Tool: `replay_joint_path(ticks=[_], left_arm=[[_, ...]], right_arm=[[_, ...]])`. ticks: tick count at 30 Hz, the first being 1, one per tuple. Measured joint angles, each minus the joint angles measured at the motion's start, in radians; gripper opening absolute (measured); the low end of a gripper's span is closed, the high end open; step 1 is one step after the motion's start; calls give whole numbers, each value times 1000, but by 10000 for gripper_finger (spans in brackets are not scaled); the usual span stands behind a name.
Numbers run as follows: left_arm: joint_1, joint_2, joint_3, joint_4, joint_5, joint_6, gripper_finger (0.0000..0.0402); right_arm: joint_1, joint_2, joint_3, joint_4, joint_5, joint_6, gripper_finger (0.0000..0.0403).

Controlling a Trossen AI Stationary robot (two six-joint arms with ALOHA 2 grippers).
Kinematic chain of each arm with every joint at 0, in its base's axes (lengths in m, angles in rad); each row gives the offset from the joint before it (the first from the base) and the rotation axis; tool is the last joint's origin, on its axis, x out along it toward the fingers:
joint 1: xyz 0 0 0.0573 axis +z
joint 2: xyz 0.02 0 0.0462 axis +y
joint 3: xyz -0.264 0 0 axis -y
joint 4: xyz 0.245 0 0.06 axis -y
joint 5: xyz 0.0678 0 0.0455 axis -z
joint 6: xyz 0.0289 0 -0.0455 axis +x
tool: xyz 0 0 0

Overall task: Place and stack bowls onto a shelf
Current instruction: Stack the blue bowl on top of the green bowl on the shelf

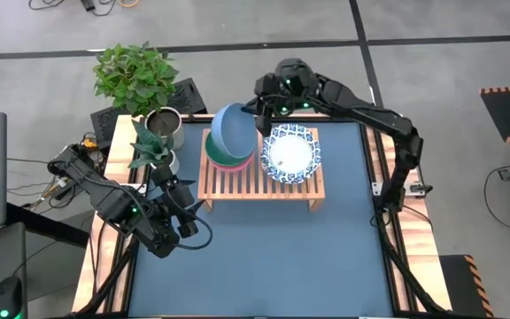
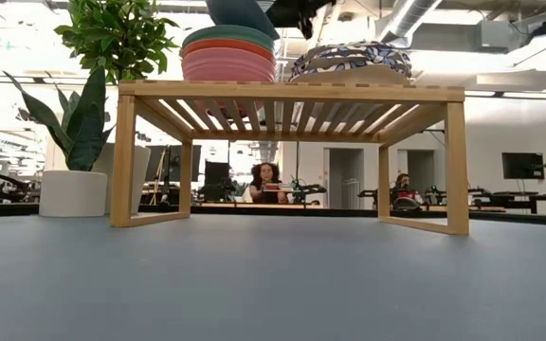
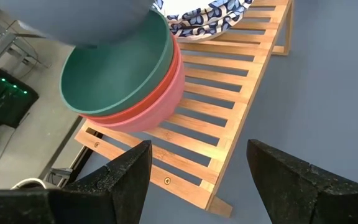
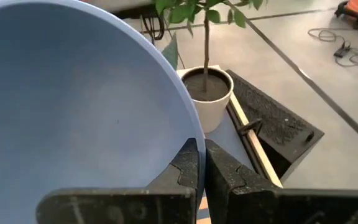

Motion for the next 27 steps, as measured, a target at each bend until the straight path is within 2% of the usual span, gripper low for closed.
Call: replay_joint_path(ticks=[9,27], left_arm=[[0,0,0,0,1,-1,251],[0,0,0,1,1,-2,251]], right_arm=[[-19,3,-1,-5,-46,43,32],[-19,0,0,-31,-71,47,60]])
